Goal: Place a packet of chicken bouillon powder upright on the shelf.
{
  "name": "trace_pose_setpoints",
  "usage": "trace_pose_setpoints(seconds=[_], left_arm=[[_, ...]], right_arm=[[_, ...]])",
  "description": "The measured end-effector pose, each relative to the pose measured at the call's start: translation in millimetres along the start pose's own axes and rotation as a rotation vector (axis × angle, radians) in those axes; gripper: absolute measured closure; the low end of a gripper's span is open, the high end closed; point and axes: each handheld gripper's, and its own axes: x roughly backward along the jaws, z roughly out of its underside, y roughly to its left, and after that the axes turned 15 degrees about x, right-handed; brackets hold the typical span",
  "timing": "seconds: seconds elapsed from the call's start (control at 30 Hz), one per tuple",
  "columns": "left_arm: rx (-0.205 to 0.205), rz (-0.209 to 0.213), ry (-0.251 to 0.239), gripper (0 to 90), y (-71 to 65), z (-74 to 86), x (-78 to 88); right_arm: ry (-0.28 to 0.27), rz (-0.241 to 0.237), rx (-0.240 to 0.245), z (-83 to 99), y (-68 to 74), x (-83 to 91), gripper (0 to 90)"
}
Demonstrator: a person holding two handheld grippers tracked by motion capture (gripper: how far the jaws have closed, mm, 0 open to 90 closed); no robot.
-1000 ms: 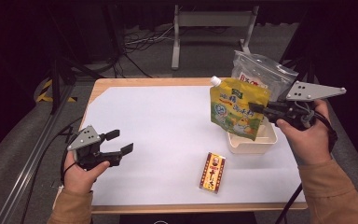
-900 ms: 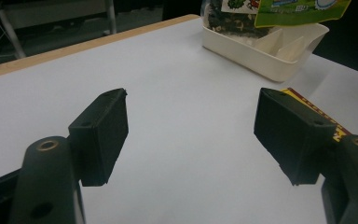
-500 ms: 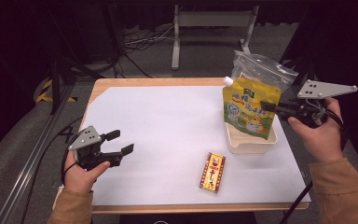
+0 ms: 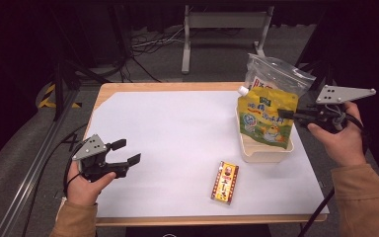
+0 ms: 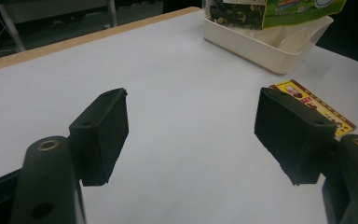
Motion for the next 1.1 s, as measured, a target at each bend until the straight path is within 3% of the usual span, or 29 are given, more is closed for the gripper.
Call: trace_pose_setpoints(seconds=[0.7, 1.1], left_arm=[[0.002, -0.013, -0.004, 26.9, 1.2, 2.8, 4.4], [0.001, -0.008, 0.002, 26.9, 0.9, 2.4, 1.8]], right_arm=[[0.043, -0.041, 0.005, 16.1, -13.9, -12.1, 87.3], [0.06, 0.002, 0.037, 23.8, -14.3, -23.6, 87.3]])
